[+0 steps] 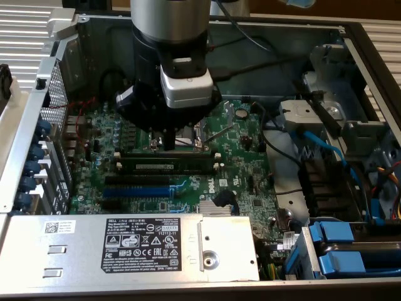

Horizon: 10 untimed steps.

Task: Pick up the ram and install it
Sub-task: 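Press down the ram until it locks into place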

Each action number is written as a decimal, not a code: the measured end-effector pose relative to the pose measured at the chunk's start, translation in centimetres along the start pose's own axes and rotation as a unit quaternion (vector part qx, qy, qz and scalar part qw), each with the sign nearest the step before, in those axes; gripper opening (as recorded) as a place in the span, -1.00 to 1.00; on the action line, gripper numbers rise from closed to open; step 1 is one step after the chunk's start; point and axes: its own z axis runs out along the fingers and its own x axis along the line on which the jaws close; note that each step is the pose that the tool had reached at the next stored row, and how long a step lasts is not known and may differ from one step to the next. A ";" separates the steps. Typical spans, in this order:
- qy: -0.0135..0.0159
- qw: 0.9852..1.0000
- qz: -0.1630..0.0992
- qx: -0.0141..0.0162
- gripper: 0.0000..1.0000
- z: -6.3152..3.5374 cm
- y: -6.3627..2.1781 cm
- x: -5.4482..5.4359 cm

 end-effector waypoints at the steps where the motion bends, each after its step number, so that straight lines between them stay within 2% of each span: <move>1: 0.000 1.000 0.007 0.000 -0.80 0.00 0.00 0.0; 6: 0.001 0.999 0.040 0.000 -0.80 -0.01 0.00 0.0; 10: 0.002 0.998 0.068 0.000 -0.80 0.00 0.00 0.0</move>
